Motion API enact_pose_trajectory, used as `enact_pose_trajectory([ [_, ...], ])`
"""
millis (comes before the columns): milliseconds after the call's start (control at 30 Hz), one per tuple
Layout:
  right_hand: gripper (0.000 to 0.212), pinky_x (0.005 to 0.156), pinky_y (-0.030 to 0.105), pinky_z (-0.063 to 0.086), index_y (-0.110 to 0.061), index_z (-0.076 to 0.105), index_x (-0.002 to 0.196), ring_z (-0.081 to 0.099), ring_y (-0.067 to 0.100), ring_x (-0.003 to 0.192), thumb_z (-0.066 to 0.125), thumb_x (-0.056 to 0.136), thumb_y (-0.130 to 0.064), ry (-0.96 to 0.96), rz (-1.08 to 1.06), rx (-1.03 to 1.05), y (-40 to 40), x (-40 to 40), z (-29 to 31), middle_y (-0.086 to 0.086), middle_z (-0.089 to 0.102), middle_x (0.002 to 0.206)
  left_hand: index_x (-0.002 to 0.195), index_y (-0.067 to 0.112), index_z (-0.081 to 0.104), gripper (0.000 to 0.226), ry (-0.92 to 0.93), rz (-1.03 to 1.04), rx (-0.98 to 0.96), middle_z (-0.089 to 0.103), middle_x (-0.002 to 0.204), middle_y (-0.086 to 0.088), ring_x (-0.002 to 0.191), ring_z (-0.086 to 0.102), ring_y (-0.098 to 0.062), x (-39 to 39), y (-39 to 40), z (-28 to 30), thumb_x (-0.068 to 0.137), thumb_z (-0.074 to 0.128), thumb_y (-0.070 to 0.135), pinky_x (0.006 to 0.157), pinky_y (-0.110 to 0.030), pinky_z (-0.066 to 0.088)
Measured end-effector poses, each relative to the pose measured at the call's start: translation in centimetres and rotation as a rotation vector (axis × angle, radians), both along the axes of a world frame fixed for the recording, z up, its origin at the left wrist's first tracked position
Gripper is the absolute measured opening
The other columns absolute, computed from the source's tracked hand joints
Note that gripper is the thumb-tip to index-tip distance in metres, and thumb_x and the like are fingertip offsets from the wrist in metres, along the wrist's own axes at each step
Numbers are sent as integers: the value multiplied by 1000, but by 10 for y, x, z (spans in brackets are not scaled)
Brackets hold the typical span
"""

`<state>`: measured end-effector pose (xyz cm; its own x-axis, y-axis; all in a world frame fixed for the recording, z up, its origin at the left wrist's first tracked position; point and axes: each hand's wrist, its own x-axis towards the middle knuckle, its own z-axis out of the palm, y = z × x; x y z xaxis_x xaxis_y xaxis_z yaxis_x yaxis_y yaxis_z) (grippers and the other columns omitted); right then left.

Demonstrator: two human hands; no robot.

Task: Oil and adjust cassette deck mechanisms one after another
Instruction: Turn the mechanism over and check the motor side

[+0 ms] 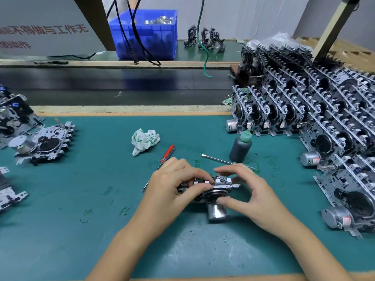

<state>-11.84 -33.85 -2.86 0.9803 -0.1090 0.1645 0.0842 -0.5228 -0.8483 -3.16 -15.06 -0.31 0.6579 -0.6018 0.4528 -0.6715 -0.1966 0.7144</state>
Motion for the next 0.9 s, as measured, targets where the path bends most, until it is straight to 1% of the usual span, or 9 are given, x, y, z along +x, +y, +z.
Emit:
enact_pose_trajectory([
  [100,26,87,22,42,-33,62,97,49,1,101,64,76,-48,-91,-122,-344,-1,-13,-5,-23,58,98,84,34,72,9,2,5,-18,44,65,17,72,43,-2,-2,0,-1,81,65,38,68,-9,32],
  [167,31,78,32,48,-19,64,85,49,8,94,55,82,-48,-122,-141,-502,1,-17,-8,-15,58,88,84,33,72,8,1,5,-15,45,65,17,72,43,-1,-2,-1,-1,81,65,38,68,-8,32],
  [300,38,75,31,47,-15,67,82,52,15,92,50,84,-49,-153,-133,-660,-3,-15,-4,-9,60,90,83,33,71,6,-4,5,3,47,65,14,71,43,-2,-1,0,0,80,69,29,68,-10,32],
  [367,39,77,32,47,-16,69,84,53,15,93,49,84,-49,-132,-129,-643,-3,-15,-3,-10,60,91,83,33,71,7,-2,2,5,47,65,13,71,43,-3,-1,-1,1,80,68,29,68,-10,32],
  [500,44,84,28,43,-20,68,91,49,6,99,47,81,-56,-50,-112,-465,-2,-13,-6,-17,57,95,82,34,70,6,-12,19,26,48,64,11,70,43,-2,0,-2,2,80,67,29,68,-10,32],
  [600,27,87,14,37,-38,59,100,48,-2,103,51,82,-56,-64,-162,-303,-5,-14,-9,-24,56,101,80,29,67,7,-51,26,117,46,62,11,67,42,-1,4,-3,8,83,63,34,66,-10,31],
  [667,19,87,10,37,-43,55,105,53,-1,102,59,87,-49,-85,-230,-167,-6,-15,-13,-21,59,101,78,32,60,11,-68,29,211,42,58,13,63,43,2,11,-7,14,88,61,36,61,-11,29],
  [767,24,87,14,42,-40,58,105,59,2,98,56,82,-41,-86,-290,-29,-6,-17,-19,-14,64,96,72,36,55,16,45,73,298,50,54,16,55,47,2,31,-18,22,87,62,36,53,-14,29],
  [900,28,84,11,40,-39,59,103,59,3,95,66,86,-19,-76,-296,-84,-4,-19,-25,-19,62,92,73,28,68,14,305,274,339,51,48,12,44,45,-1,63,-26,19,81,70,38,47,-17,33],
])
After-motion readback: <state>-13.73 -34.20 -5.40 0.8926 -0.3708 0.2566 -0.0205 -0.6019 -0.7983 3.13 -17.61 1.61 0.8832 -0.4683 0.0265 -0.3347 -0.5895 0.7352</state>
